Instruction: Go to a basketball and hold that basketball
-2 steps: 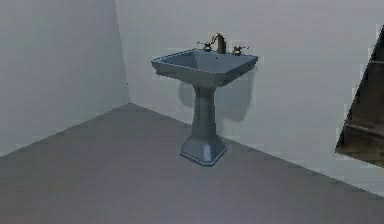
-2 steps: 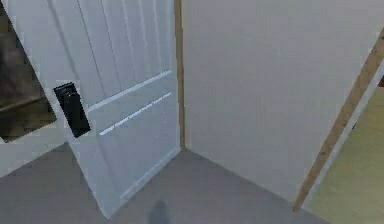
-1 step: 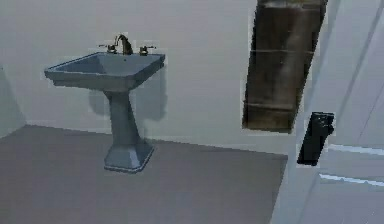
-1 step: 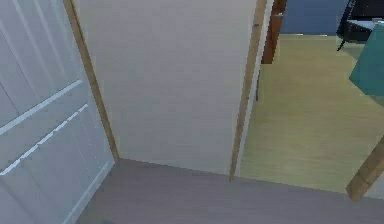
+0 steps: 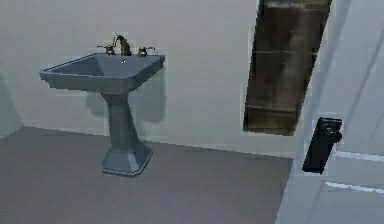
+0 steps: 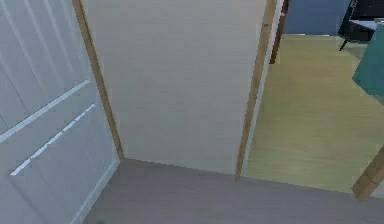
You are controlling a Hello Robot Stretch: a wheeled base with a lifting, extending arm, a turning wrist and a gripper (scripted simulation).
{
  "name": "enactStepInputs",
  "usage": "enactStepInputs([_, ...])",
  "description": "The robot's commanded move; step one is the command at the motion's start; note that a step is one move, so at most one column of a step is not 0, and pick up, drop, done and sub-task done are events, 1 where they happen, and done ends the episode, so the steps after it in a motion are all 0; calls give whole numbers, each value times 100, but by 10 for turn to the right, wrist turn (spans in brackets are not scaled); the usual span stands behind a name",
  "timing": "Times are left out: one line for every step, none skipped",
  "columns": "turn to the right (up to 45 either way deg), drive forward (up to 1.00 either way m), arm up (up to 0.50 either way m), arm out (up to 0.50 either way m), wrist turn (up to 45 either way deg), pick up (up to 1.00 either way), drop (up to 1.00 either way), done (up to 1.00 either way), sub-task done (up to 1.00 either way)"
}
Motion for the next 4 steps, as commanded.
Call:
enactStepInputs([-90, 0, 0, 0, 0, 0, 0, 0, 0])
enactStepInputs([0, 80, 0, 0, 0, 0, 0, 0, 0])
enactStepInputs([450, 0, 0, 0, 0, 0, 0, 0, 0])
enactStepInputs([30, 0, 0, 0, 0, 0, 0, 0, 0])
